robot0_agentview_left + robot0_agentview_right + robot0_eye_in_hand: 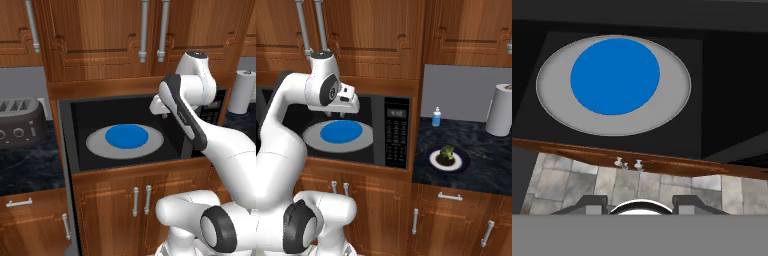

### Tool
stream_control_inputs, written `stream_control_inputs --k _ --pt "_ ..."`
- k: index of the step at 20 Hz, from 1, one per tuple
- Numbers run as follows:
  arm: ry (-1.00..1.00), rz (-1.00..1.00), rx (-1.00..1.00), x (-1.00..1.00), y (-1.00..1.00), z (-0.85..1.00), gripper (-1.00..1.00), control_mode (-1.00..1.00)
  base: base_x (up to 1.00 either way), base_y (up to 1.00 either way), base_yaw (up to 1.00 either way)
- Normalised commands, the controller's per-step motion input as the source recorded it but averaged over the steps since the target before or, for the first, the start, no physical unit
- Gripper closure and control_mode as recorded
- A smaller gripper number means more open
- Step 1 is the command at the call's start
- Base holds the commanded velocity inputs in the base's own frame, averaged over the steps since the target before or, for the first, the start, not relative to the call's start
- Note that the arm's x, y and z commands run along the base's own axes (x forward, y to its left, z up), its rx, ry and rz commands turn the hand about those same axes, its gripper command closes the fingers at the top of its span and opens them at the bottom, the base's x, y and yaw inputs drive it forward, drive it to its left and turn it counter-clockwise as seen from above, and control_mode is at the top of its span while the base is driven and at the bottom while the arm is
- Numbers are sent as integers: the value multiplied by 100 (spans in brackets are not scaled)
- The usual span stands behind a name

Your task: Pick the broccoli from the counter and place it in the microwave.

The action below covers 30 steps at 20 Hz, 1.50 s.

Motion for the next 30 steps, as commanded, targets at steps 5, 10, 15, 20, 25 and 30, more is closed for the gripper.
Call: stream_control_inputs --k 5,10,15,20,25,30 --pt "0 0 0 -32 -21 -11 -100 -100 0 0 0" --pt "-8 7 3 -81 -87 -30 -100 -100 0 0 0" --pt "-9 34 1 -77 -100 -23 -100 -100 0 0 0" --pt "-14 53 0 -64 -100 -10 -100 -100 0 0 0" --pt "-14 53 0 -28 -100 -7 -100 -100 0 0 0" --pt "-6 41 0 14 -100 -7 -100 -100 0 0 0"
